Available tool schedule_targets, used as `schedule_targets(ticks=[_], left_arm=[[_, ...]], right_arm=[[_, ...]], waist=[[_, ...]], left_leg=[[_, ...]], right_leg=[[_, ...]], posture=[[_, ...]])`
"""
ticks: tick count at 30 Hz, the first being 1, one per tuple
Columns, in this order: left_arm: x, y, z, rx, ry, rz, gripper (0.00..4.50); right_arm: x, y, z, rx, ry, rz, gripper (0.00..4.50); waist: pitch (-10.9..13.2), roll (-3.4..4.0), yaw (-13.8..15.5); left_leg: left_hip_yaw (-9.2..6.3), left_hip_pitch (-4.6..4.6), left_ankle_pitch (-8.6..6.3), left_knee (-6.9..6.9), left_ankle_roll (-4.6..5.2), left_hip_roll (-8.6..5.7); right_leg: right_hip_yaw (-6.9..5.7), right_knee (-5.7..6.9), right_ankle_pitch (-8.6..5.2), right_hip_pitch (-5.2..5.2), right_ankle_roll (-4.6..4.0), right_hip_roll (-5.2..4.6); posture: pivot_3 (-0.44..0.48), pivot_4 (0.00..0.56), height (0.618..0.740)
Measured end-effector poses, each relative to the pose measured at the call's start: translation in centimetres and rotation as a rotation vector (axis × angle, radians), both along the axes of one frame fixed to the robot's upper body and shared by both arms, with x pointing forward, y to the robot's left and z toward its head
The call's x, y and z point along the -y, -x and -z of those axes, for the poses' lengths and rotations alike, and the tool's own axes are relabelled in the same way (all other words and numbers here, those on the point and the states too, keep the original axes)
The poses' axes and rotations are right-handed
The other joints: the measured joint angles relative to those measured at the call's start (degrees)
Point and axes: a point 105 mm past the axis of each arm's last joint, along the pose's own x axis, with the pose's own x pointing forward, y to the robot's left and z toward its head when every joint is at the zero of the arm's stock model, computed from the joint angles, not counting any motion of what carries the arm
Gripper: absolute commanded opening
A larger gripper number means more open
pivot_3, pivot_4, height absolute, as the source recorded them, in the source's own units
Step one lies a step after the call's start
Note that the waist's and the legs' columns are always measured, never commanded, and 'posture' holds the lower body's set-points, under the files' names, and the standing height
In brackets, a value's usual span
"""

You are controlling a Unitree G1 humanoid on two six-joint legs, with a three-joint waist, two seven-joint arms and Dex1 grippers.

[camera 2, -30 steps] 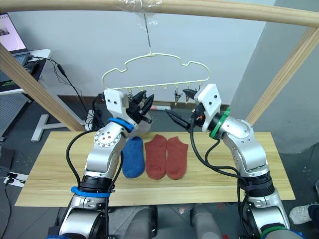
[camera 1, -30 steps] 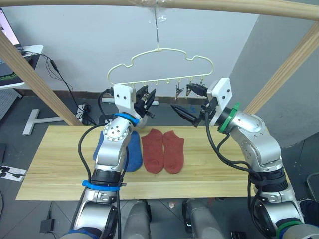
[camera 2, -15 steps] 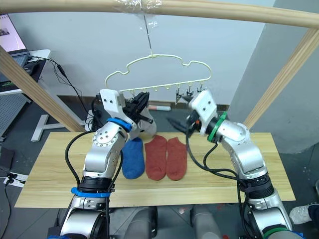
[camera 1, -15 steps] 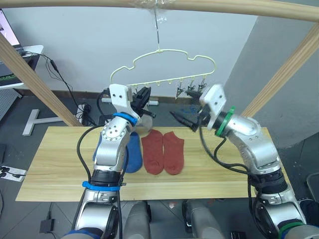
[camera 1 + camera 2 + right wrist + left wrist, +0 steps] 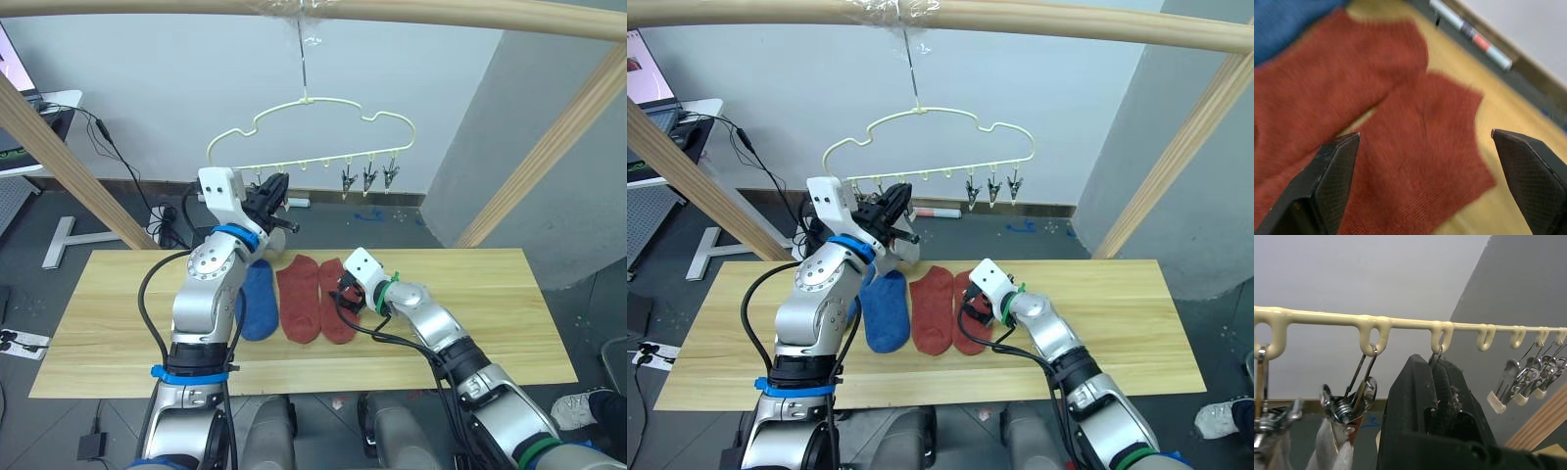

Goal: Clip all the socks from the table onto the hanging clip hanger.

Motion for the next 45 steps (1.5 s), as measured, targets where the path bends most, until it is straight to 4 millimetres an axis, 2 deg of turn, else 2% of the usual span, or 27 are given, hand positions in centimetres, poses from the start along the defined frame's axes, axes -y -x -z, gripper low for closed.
schedule_targets(ticks=[1, 4, 10, 15, 18, 20, 22, 24, 29, 32, 36, 45], left_arm=[[-0.1, 0.1, 0.1, -0.002, 0.0, -0.002, 0.02], [-0.2, 0.2, 0.0, -0.001, 0.002, -0.011, 0.0], [-0.1, 0.5, 0.1, -0.005, -0.001, -0.014, 0.0], [-0.3, 0.5, 0.2, -0.007, -0.002, -0.013, 0.0], [-0.4, 0.6, 0.2, -0.031, 0.043, -0.002, 0.0], [-0.6, 0.6, 0.3, -0.099, 0.187, 0.026, 0.0], [-0.6, 0.7, 0.5, -0.206, 0.413, 0.102, 0.0], [-0.6, 1.2, 0.7, -0.305, 0.568, 0.193, 0.0], [-1.5, 2.4, 0.3, -0.415, 0.793, 0.308, 0.0], [-1.4, 2.8, 0.3, -0.446, 0.84, 0.335, 0.0], [-1.3, 2.8, 0.1, -0.451, 0.863, 0.336, 0.0], [-1.2, 2.5, 0.1, -0.446, 0.886, 0.329, 0.0]], right_arm=[[0.0, 0.0, 0.3, -0.012, 0.005, 0.004, 4.5], [-0.1, 0.0, 1.3, -0.051, 0.004, 0.019, 3.9], [0.0, 0.0, 1.5, -0.055, 0.015, 0.002, 1.71], [2.0, 0.8, 1.9, -0.042, 0.039, -0.027, 0.04], [3.8, 1.4, 1.9, -0.021, 0.062, -0.029, 0.04], [4.7, 1.9, 1.8, -0.001, 0.075, -0.037, 0.04], [4.9, 2.4, 0.7, 0.04, 0.071, -0.073, 0.04], [4.2, 2.5, -1.7, 0.121, 0.044, -0.118, 0.04], [2.2, 3.3, -8.3, 0.318, -0.072, -0.179, 0.04], [1.3, 3.7, -10.0, 0.365, -0.108, -0.192, 0.04], [0.3, 4.1, -11.1, 0.376, -0.137, -0.198, 0.04], [-1.1, 4.4, -11.8, 0.363, -0.167, -0.214, 0.04]], waist=[[0.0, 0.0, 0.0], [0.0, 0.0, 0.0], [0.0, 0.01, 0.1], [-0.1, 0.01, 0.2], [-0.1, 0.0, 0.2], [-0.1, 0.0, 0.2], [-0.1, 0.0, -0.1], [-0.1, 0.0, -0.7], [-0.2, -0.02, -1.2], [-0.2, -0.05, -1.2], [-0.2, -0.06, -1.2], [-0.2, -0.06, -1.3]], left_leg=[[0.0, 0.0, 0.0, 0.0, 0.0, 0.0], [0.01, 0.04, 0.0, 0.0, 0.0, 0.01], [-0.01, 0.07, 0.0, 0.01, 0.0, 0.0], [-0.01, 0.08, 0.0, 0.01, 0.0, -0.01], [0.0, 0.08, 0.0, 0.02, 0.0, -0.01], [0.0, 0.08, 0.0, 0.02, 0.0, 0.0], [0.01, 0.08, 0.0, 0.04, 0.0, 0.01], [-0.01, 0.12, 0.0, 0.04, 0.0, 0.03], [-0.12, 0.23, 0.02, 0.13, -0.04, 0.0], [-0.09, 0.23, 0.02, 0.23, -0.04, -0.04], [-0.07, 0.22, 0.03, 0.27, -0.05, -0.04], [-0.07, 0.21, 0.03, 0.26, -0.05, -0.04]], right_leg=[[0.0, 0.0, 0.0, 0.0, 0.0, 0.0], [0.01, -0.01, 0.0, 0.03, 0.0, 0.0], [0.01, 0.02, 0.0, 0.08, 0.01, 0.0], [0.01, -0.01, -0.01, 0.1, 0.02, 0.0], [0.01, 0.0, -0.12, 0.1, 0.21, 0.0], [0.01, 0.01, -0.14, 0.1, 0.25, 0.0], [0.03, 0.03, -0.16, 0.09, 0.28, 0.0], [0.04, 0.12, -0.17, 0.08, 0.29, 0.03], [0.0, 0.55, -0.19, 0.06, 0.31, 0.03], [0.06, 0.57, -0.19, 0.07, 0.31, 0.02], [0.08, 0.58, -0.18, 0.07, 0.3, 0.02], [0.08, 0.56, -0.18, 0.05, 0.29, 0.02]], posture=[[-0.042, 0.249, 0.74], [-0.035, 0.25, 0.74], [-0.032, 0.244, 0.74], [-0.038, 0.235, 0.74], [-0.043, 0.231, 0.74], [-0.045, 0.225, 0.74], [-0.048, 0.223, 0.74], [-0.058, 0.222, 0.74], [-0.072, 0.219, 0.74], [-0.083, 0.213, 0.74], [-0.085, 0.211, 0.74], [-0.082, 0.209, 0.74]])
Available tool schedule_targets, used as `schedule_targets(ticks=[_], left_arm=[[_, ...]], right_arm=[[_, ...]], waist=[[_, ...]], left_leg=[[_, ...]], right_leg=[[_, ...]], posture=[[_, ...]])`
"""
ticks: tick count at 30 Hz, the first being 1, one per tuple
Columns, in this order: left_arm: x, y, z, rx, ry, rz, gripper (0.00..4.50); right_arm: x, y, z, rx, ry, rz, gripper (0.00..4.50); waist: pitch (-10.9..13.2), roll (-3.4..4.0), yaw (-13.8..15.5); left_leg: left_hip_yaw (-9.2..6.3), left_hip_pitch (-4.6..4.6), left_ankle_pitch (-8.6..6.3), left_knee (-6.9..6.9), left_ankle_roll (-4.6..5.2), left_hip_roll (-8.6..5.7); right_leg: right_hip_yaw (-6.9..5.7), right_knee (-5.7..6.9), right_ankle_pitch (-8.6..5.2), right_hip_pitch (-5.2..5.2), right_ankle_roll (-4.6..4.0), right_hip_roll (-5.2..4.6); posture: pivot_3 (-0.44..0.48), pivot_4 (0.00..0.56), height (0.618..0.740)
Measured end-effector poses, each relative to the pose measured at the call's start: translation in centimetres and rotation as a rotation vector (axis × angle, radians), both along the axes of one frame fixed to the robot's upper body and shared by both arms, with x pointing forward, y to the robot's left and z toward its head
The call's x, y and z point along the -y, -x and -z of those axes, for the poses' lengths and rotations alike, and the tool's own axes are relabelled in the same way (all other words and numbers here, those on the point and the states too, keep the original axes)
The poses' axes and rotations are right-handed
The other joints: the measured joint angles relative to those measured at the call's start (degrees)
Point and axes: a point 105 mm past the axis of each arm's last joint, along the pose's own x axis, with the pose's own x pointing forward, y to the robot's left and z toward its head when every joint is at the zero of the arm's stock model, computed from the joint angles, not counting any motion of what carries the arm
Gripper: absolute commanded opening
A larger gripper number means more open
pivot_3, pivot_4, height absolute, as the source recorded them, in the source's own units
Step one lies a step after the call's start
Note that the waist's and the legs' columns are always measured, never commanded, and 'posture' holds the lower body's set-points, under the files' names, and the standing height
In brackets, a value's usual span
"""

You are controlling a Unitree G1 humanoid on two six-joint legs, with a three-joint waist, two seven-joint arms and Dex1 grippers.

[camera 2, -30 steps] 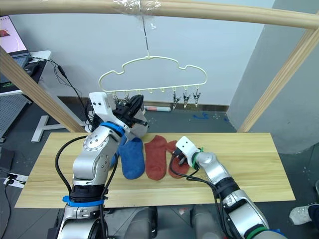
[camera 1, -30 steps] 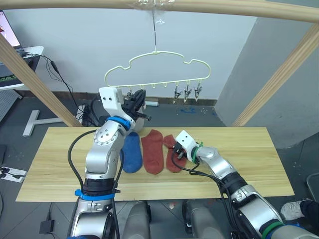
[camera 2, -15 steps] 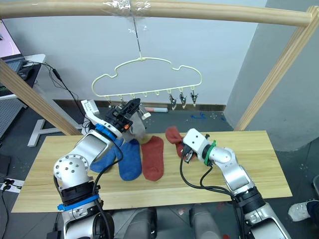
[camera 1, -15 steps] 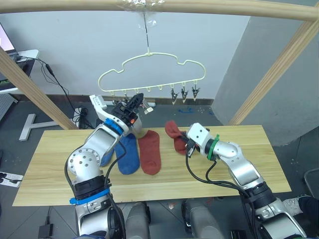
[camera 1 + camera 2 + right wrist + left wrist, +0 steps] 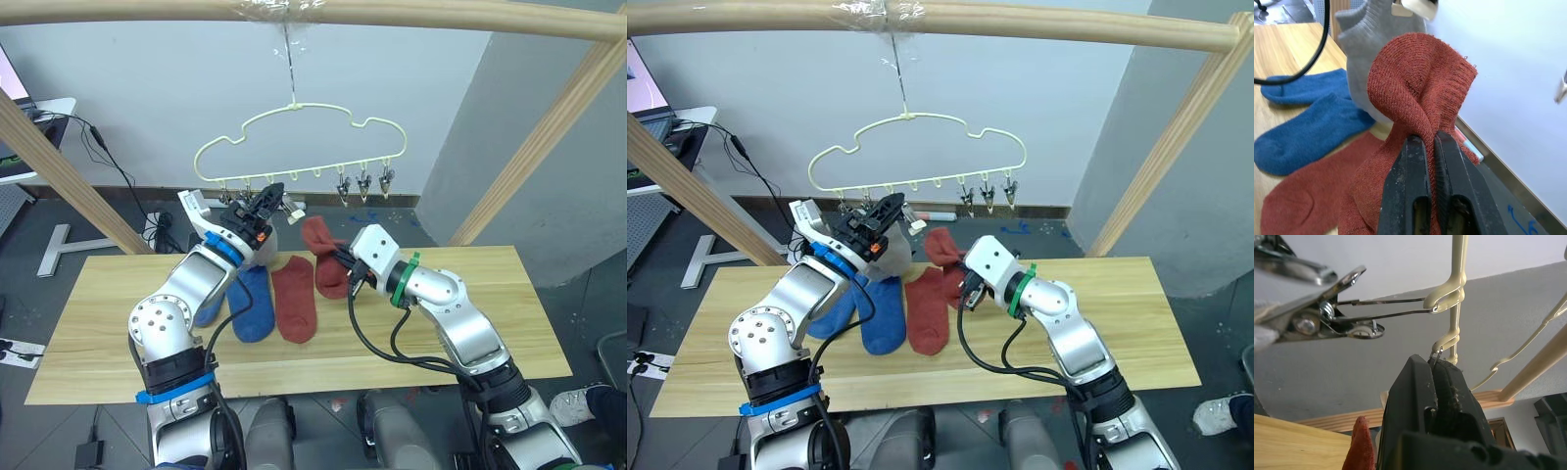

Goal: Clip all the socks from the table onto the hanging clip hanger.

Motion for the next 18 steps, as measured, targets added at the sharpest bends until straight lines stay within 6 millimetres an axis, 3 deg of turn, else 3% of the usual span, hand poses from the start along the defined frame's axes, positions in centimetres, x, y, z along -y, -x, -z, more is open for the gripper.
schedule_targets(ticks=[10, 18], left_arm=[[0.0, 0.0, 0.1, -0.002, 0.015, 0.007, 0.0], [0.0, 0.0, 0.1, 0.007, 0.003, -0.003, 0.0]], right_arm=[[-1.1, 0.0, -2.3, 0.05, -0.017, -0.042, 0.04], [-2.7, 0.6, -2.9, 0.046, -0.034, -0.103, 0.04]], waist=[[0.0, 0.0, 0.0], [0.0, 0.0, 0.0]], left_leg=[[-0.01, -0.01, 0.0, 0.0, 0.0, 0.0], [0.0, -0.01, 0.0, -0.02, 0.0, 0.0]], right_leg=[[0.0, 0.0, 0.0, -0.01, 0.0, 0.0], [0.01, -0.02, 0.0, -0.03, -0.01, 0.0]], posture=[[-0.074, 0.22, 0.74], [-0.062, 0.234, 0.74]])
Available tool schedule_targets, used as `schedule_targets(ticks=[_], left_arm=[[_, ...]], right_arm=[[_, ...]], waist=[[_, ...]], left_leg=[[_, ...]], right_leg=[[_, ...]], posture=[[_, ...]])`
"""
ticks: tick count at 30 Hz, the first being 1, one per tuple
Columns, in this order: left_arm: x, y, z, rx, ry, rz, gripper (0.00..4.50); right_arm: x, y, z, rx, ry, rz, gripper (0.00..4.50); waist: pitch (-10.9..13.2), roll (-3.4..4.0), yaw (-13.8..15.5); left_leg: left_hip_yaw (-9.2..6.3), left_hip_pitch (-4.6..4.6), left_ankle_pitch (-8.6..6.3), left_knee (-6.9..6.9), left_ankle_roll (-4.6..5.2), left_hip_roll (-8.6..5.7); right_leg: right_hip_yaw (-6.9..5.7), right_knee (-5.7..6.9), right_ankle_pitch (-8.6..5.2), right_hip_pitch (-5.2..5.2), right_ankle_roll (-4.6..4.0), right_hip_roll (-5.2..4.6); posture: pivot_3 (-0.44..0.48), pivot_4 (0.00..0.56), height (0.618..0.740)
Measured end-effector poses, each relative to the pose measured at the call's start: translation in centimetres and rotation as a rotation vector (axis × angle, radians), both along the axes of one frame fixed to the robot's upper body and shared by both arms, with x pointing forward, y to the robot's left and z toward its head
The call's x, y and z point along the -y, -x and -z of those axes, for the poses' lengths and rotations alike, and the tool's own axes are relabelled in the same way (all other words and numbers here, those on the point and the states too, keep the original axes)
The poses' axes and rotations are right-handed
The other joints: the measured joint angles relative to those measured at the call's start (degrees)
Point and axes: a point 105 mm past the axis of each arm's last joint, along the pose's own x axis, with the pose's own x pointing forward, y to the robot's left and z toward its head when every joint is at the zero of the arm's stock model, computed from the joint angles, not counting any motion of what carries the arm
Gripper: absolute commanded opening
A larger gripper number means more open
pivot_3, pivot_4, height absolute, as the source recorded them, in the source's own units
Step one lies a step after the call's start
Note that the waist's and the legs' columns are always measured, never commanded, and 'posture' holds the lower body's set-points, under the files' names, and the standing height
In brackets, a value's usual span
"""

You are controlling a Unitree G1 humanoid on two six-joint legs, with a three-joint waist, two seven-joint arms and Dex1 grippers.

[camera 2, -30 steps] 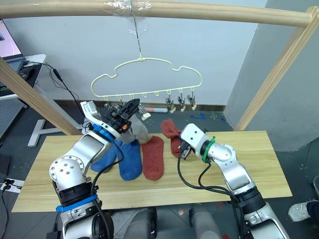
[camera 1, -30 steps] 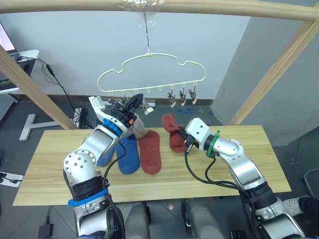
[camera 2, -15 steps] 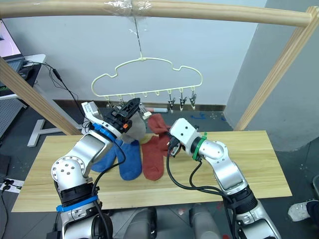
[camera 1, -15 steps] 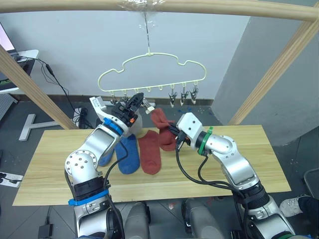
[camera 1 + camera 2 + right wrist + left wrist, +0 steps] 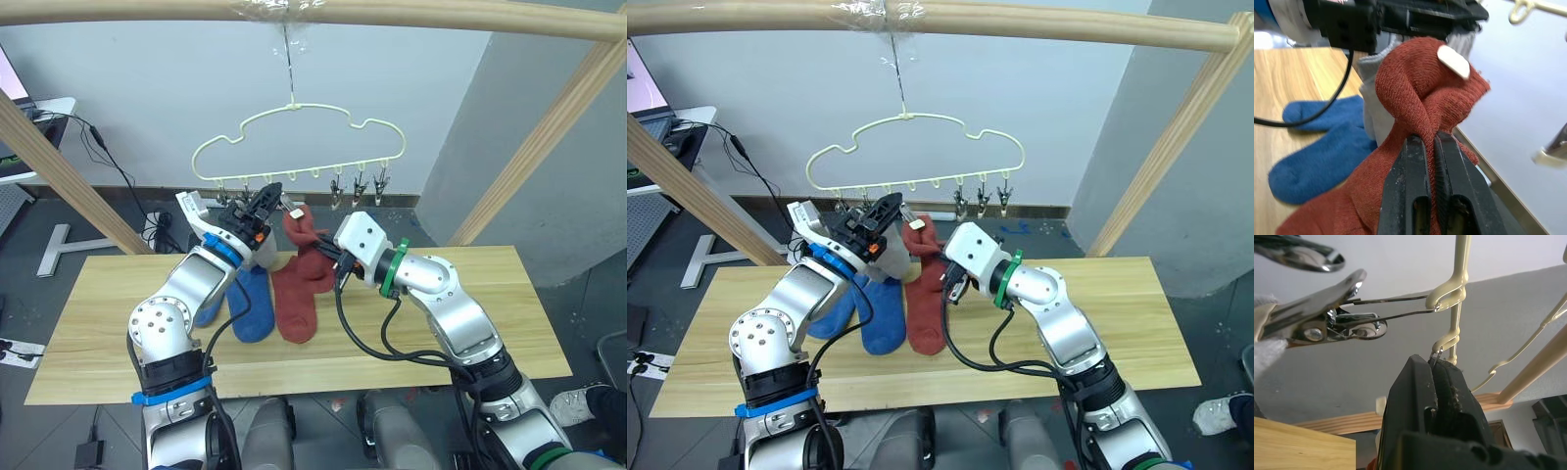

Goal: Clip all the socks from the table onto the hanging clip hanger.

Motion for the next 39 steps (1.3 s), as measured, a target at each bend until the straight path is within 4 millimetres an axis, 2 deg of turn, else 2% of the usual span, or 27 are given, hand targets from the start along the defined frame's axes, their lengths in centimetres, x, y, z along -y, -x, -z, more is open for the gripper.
schedule_targets(ticks=[1, 4, 9, 10, 11, 13, 14, 18, 21, 24, 25, 28, 32, 35, 39], left_arm=[[-0.1, 0.0, 0.0, 0.003, -0.001, -0.006, 0.0], [-0.2, 0.2, 0.0, 0.015, -0.012, -0.012, 0.85], [-0.8, 0.5, 1.4, -0.028, -0.032, -0.031, 2.63], [-0.9, 0.5, 1.5, -0.034, -0.04, -0.034, 2.86], [-1.2, 0.6, 1.6, -0.043, -0.063, -0.039, 2.86], [-1.9, 1.0, 1.9, -0.055, -0.12, -0.041, 2.89], [-2.3, 1.7, 2.2, -0.059, -0.168, -0.035, 2.89], [-3.9, 4.8, 3.5, -0.091, -0.423, 0.005, 2.89], [-4.2, 5.8, 3.6, -0.087, -0.547, 0.013, 2.89], [-4.4, 6.4, 3.9, -0.061, -0.778, -0.043, 2.89], [-4.4, 6.5, 3.9, -0.037, -0.825, -0.061, 2.89], [-4.1, 6.8, 3.7, 0.031, -0.838, -0.028, 2.89], [-4.0, 7.0, 2.2, 0.159, -0.879, 0.008, 2.89], [-3.8, 7.0, 1.3, 0.246, -0.929, 0.028, 2.89], [-3.0, 7.2, 0.5, 0.359, -0.986, 0.07, 2.89]], right_arm=[[-0.2, 0.0, -0.2, 0.005, -0.005, -0.004, 0.04], [-0.4, 0.0, -0.3, 0.0, -0.014, -0.008, 0.0], [-0.3, -0.3, 0.0, -0.023, -0.022, 0.0, 0.0], [-0.3, -0.3, 0.0, -0.026, -0.025, 0.002, 0.0], [-0.3, -0.4, 0.0, -0.039, -0.037, 0.011, 0.0], [-0.4, -0.7, 0.1, -0.083, -0.076, 0.03, 0.58], [-0.4, -0.9, 0.2, -0.104, -0.089, 0.038, 0.81], [0.4, -1.9, 1.4, -0.192, -0.113, 0.082, 2.28], [0.9, -2.1, 2.1, -0.213, -0.102, 0.097, 3.34], [1.6, -2.4, 2.9, -0.25, -0.113, 0.149, 4.38], [2.3, -2.7, 3.4, -0.279, -0.132, 0.204, 4.47], [3.6, -3.2, 3.1, -0.301, -0.179, 0.311, 4.47], [4.5, -3.1, 0.0, -0.254, -0.325, 0.382, 3.51], [4.6, -3.1, -0.9, -0.215, -0.36, 0.424, 2.42], [4.8, -3.4, -1.4, -0.187, -0.381, 0.481, 2.42]], waist=[[0.0, 0.0, 0.0], [0.0, 0.0, 0.0], [0.0, -0.02, 0.2], [0.0, -0.02, 0.2], [0.0, -0.02, 0.2], [0.0, -0.02, 0.1], [0.0, -0.02, 0.0], [0.0, -0.03, 0.3], [0.0, -0.04, 1.5], [0.0, -0.05, 2.4], [0.0, -0.05, 2.8], [0.0, -0.04, 3.1], [0.0, -0.04, 3.1], [0.0, -0.04, 3.1], [0.0, -0.04, 3.1]], left_leg=[[0.0, 0.0, 0.0, 0.0, 0.0, 0.0], [0.01, 0.0, 0.0, -0.02, 0.0, 0.0], [-0.02, -0.08, 0.0, -0.03, 0.0, 0.0], [-0.02, -0.09, 0.0, -0.04, 0.0, 0.0], [-0.02, -0.09, 0.0, -0.04, 0.0, 0.01], [-0.01, -0.08, 0.0, -0.07, 0.0, 0.02], [0.0, -0.08, -0.01, -0.08, 0.0, 0.05], [0.01, -0.1, -0.01, -0.21, -0.01, 0.04], [-0.01, -0.1, -0.01, -0.23, -0.01, 0.05], [0.06, -0.11, -0.01, -0.28, -0.02, 0.02], [0.07, -0.11, -0.02, -0.29, -0.02, 0.02], [0.08, -0.25, -0.01, -0.3, -0.03, 0.03], [0.09, -0.28, -0.02, -0.39, -0.03, 0.06], [0.16, -0.31, -0.02, -0.44, -0.03, 0.06], [0.2, -0.34, -0.02, -0.44, -0.02, 0.06]], right_leg=[[0.0, 0.0, 0.0, 0.0, 0.0, 0.0], [0.0, -0.02, 0.0, 0.0, -0.01, 0.0], [-0.03, -0.06, 0.0, -0.06, -0.03, -0.01], [-0.03, -0.06, 0.0, -0.06, -0.02, -0.01], [-0.02, -0.06, 0.0, -0.07, -0.02, -0.01], [-0.02, -0.03, -0.01, -0.1, -0.03, 0.0], [-0.01, -0.04, 0.0, -0.11, -0.07, 0.0], [-0.04, 0.01, -0.09, -0.22, -0.29, -0.03], [-0.08, -0.02, -0.15, -0.24, -0.37, -0.04], [-0.04, -0.07, -0.15, -0.24, -0.42, -0.09], [-0.04, -0.1, -0.15, -0.26, -0.45, -0.1], [-0.07, -0.09, -0.12, -0.41, -0.51, -0.11], [-0.08, -0.09, -0.2, -0.49, -0.5, -0.1], [-0.05, -0.1, -0.21, -0.55, -0.51, -0.1], [-0.04, -0.12, -0.21, -0.58, -0.51, -0.1]], posture=[[-0.062, 0.234, 0.74], [-0.056, 0.235, 0.74], [-0.052, 0.237, 0.74], [-0.049, 0.232, 0.74], [-0.049, 0.232, 0.74], [-0.036, 0.23, 0.74], [-0.032, 0.231, 0.74], [-0.002, 0.226, 0.74], [0.021, 0.22, 0.74], [0.031, 0.216, 0.74], [0.036, 0.215, 0.74], [0.042, 0.217, 0.74], [0.04, 0.216, 0.74], [0.03, 0.219, 0.74], [0.021, 0.218, 0.74]])
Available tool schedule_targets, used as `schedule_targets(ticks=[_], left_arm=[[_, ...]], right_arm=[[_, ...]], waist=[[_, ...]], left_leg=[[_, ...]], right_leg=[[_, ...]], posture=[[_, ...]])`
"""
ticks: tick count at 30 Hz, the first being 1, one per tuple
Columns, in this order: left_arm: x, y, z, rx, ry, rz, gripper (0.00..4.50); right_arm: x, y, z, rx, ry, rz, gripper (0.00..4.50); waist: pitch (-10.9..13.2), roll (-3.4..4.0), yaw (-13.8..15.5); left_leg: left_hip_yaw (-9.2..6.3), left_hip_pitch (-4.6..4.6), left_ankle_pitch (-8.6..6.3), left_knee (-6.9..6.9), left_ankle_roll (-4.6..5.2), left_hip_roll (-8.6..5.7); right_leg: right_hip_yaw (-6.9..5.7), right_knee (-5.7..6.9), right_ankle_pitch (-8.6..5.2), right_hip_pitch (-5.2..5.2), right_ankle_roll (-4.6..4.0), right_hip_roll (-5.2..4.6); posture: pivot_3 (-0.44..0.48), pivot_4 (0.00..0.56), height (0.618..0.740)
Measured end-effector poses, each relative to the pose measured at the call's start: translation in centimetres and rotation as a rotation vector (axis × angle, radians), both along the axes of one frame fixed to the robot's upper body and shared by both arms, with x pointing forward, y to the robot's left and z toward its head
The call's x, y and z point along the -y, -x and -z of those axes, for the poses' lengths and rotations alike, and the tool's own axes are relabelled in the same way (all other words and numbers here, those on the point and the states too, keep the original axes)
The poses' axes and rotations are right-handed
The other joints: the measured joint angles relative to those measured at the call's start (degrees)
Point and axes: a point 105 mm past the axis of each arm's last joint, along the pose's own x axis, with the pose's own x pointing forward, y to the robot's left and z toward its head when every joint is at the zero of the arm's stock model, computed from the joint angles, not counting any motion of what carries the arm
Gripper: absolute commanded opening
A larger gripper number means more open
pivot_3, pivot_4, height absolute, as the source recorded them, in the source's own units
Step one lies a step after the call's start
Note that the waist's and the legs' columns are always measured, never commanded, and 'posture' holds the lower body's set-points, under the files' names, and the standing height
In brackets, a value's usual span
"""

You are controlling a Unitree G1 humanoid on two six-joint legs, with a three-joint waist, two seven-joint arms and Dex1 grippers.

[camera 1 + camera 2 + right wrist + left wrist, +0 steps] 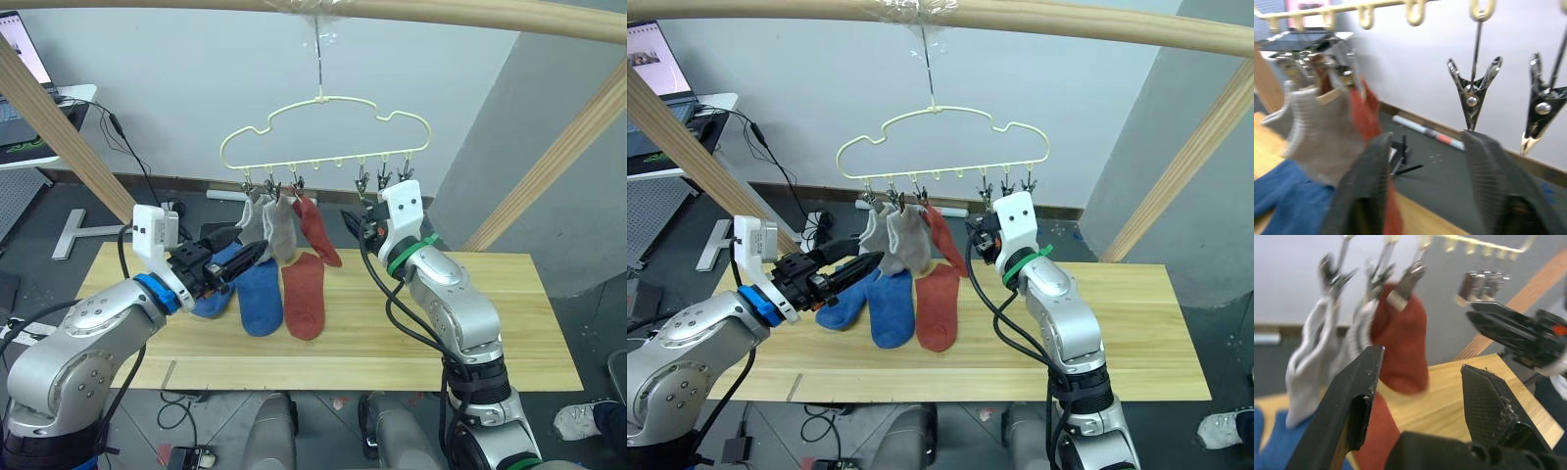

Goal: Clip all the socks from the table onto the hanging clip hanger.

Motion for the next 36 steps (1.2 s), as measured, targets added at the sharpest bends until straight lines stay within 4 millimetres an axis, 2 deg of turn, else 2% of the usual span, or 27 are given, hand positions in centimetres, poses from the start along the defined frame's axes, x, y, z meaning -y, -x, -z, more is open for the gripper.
schedule_targets(ticks=[2, 4, 10, 18, 30, 36], left_arm=[[0.3, 0.1, 0.1, 0.002, -0.007, 0.026, 2.89], [0.6, 0.1, 0.0, 0.005, -0.011, 0.042, 2.89], [0.9, -0.1, -0.7, 0.035, 0.0, 0.049, 2.89], [0.8, 0.2, 0.2, 0.005, -0.008, 0.055, 2.89], [1.4, 0.6, -0.3, 0.034, -0.001, 0.068, 2.89], [1.4, 0.6, -0.3, 0.035, 0.0, 0.068, 2.89]], right_arm=[[0.0, -0.2, -0.5, 0.017, -0.012, 0.016, 1.95], [0.1, -0.4, -1.0, 0.035, -0.02, 0.035, 1.3], [0.2, -0.8, -1.3, 0.041, -0.025, 0.057, 1.3], [0.5, -1.5, -1.1, -0.002, -0.091, 0.094, 1.3], [0.0, -2.1, -1.1, -0.014, -0.092, 0.1, 1.3], [-0.2, -2.2, -1.8, 0.009, -0.095, 0.1, 1.3]], waist=[[0.0, 0.0, -0.1], [0.0, 0.0, -0.1], [0.0, 0.0, -0.1], [0.0, 0.0, -0.1], [0.0, -0.02, 0.0], [0.0, -0.02, -0.1]], left_leg=[[0.0, -0.01, 0.0, 0.0, 0.0, 0.02], [-0.02, -0.03, 0.0, 0.0, 0.01, 0.02], [-0.02, -0.04, 0.0, 0.01, 0.01, 0.01], [-0.04, -0.09, 0.01, 0.02, 0.01, 0.01], [-0.07, -0.1, 0.01, 0.04, 0.01, 0.01], [-0.07, -0.1, 0.01, 0.06, 0.01, 0.01]], right_leg=[[0.0, 0.01, -0.01, -0.02, 0.02, 0.0], [-0.02, 0.04, -0.02, -0.04, 0.04, 0.01], [-0.02, 0.06, -0.01, -0.05, 0.03, 0.02], [-0.03, 0.18, 0.0, -0.14, 0.01, 0.03], [-0.04, 0.25, 0.04, -0.14, -0.04, 0.04], [-0.04, 0.26, 0.04, -0.14, -0.05, 0.05]], posture=[[0.021, 0.218, 0.74], [0.022, 0.216, 0.74], [0.037, 0.208, 0.74], [0.05, 0.199, 0.74], [0.057, 0.192, 0.74], [0.057, 0.192, 0.74]])
